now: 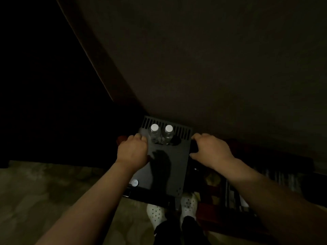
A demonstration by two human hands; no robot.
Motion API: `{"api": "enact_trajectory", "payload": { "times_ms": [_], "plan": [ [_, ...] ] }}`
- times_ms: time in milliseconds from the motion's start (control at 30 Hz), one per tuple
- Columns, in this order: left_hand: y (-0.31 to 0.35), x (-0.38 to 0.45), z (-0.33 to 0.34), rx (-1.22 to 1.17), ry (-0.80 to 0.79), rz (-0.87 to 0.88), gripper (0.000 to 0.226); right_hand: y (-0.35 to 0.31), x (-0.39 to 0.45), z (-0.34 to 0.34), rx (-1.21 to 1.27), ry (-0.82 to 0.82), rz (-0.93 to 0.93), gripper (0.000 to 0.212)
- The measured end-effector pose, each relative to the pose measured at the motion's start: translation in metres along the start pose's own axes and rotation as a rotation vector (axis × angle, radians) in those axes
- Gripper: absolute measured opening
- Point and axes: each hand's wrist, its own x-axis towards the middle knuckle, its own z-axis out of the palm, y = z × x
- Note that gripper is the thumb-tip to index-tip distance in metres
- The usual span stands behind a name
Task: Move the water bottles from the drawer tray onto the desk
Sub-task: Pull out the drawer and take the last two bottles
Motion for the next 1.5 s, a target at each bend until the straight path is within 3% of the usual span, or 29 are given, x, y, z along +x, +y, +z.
{"api": "enact_trajectory", "payload": {
  "times_ms": [133,300,533,667,867,1100,1500],
  "plan": [
    [-0.004,0.041,0.043,-0.139,-0.003,-0.023,0.063,0.003,0.054,0.038,0.046,-0.031,0.020,0.059],
    [-0.003,0.083,0.085,-0.433,0.025,-0.173,0.079,-0.001,0.113,0.081,0.166,-0.049,0.004,0.070],
    [0.006,0.122,0.113,-0.594,0.101,-0.230,0.075,-0.009,0.168,0.114,0.314,0.012,-0.039,0.078],
    [0.004,0.133,0.118,-0.737,0.151,-0.271,0.063,-0.014,0.185,0.125,0.415,0.041,-0.066,0.075],
    [0.008,0.132,0.119,-0.809,0.154,-0.303,0.052,-0.019,0.182,0.131,0.492,0.069,-0.025,0.053],
    [0.009,0.108,0.058,-0.795,0.137,-0.222,0.052,-0.019,0.141,0.098,0.595,0.120,0.030,0.053],
    [0.035,0.006,-0.138,-0.642,0.239,-0.002,0.061,0.007,-0.024,-0.075,0.648,0.292,0.072,0.060]
  ]
}}
